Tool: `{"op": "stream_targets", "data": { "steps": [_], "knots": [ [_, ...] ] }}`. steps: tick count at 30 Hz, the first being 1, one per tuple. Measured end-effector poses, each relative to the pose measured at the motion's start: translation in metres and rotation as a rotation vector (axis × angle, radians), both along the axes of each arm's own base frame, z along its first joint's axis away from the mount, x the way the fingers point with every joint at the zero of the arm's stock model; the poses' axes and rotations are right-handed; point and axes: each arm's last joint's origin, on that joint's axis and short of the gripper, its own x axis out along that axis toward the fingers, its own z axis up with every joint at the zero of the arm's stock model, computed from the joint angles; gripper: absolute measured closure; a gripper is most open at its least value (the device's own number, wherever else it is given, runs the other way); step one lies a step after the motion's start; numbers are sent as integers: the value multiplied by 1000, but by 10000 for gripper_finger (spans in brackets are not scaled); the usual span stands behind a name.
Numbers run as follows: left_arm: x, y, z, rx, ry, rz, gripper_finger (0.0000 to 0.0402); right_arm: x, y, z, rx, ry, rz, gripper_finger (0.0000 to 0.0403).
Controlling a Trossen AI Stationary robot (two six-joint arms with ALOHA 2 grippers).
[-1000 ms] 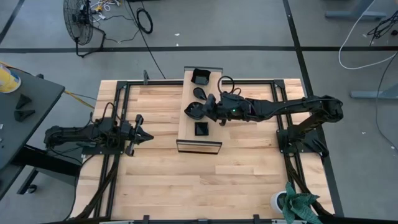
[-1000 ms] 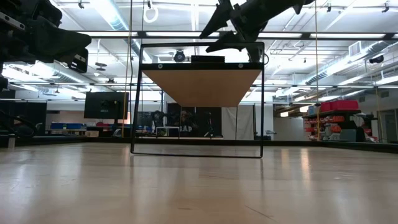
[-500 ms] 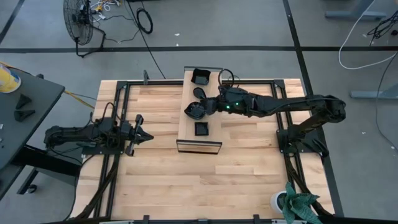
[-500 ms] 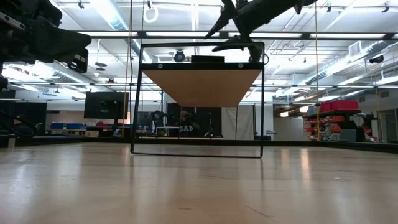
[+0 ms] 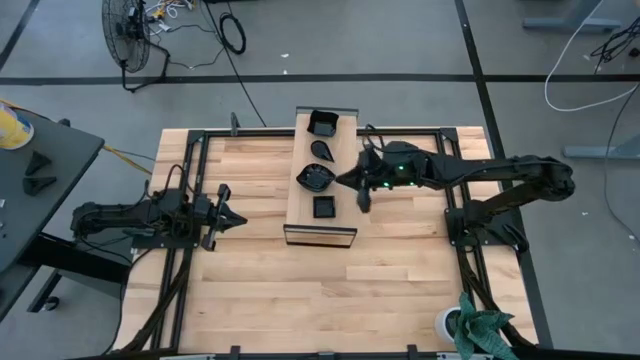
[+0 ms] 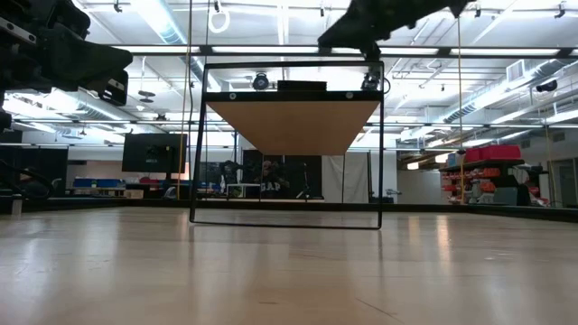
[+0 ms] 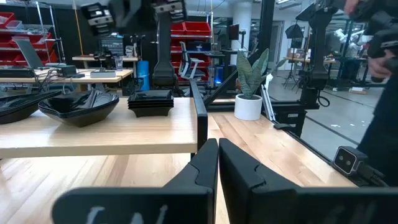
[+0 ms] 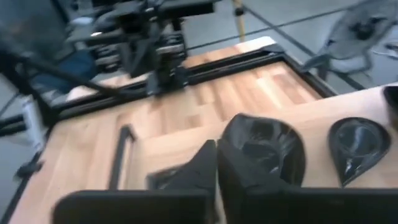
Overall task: Pick & Place Mini shaped plates
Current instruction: Return to Home Position
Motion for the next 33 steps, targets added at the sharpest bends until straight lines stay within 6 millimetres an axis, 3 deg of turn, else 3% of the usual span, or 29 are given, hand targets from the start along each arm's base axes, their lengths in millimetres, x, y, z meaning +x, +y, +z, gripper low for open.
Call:
{"op": "stream_targets", "data": {
  "steps": [2, 12, 17, 33],
  "knots": [
    [0, 0, 0, 0, 0, 0, 383, -11, 3, 0, -11, -9, 51, 397],
    [0, 0, 0, 0, 0, 0, 383, -82, 22, -8, -148, -28, 194, 400],
    [0, 0, 0, 0, 0, 0, 383, -106, 29, -18, -152, -42, 222, 401],
    [0, 0, 0, 0, 0, 0, 383, -139, 45, -85, -201, -155, 241, 403]
  ]
}}
